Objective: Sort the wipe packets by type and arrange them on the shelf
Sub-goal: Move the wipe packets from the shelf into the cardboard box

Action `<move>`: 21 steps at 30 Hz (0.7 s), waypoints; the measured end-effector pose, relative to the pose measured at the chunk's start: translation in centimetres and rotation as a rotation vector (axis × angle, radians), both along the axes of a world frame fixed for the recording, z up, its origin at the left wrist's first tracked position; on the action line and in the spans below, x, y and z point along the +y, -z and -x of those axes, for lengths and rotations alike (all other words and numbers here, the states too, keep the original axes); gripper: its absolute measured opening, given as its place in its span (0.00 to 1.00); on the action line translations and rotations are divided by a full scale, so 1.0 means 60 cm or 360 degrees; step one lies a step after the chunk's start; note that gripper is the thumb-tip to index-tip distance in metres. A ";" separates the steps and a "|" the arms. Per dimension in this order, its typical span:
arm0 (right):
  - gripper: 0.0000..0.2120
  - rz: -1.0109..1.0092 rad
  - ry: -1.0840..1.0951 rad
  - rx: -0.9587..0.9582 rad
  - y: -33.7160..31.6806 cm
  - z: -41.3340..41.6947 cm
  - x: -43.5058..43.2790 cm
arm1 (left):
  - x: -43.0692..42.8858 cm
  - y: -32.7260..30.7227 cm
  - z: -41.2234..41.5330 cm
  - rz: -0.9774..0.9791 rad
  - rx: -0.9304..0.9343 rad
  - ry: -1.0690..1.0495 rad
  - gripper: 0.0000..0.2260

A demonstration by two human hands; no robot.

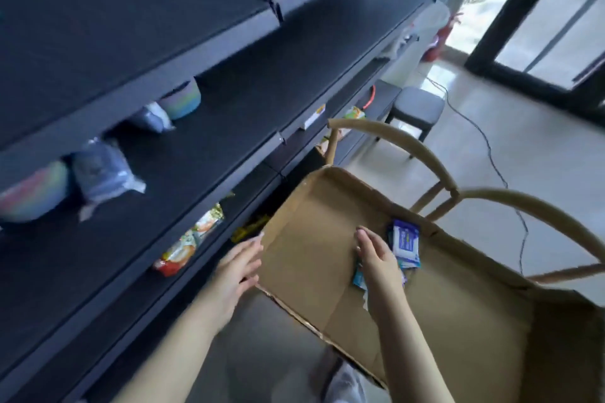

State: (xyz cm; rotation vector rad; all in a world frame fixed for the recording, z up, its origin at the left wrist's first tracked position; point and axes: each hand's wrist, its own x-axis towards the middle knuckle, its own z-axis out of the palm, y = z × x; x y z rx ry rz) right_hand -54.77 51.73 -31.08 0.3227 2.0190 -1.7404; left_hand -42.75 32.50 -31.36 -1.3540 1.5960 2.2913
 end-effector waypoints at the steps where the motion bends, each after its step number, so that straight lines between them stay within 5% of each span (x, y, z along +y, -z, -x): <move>1: 0.11 0.0050 -0.0052 0.0022 -0.042 -0.030 -0.025 | -0.019 -0.046 -0.036 0.0030 0.0056 -0.0029 0.13; 12: 0.09 0.0511 -0.0829 0.0521 -0.392 -0.253 -0.260 | -0.162 -0.403 -0.343 0.0562 0.0715 -0.0354 0.17; 21: 0.10 0.0689 -0.1462 0.0643 -0.486 -0.339 -0.443 | -0.278 -0.513 -0.518 0.1012 0.0685 -0.0846 0.11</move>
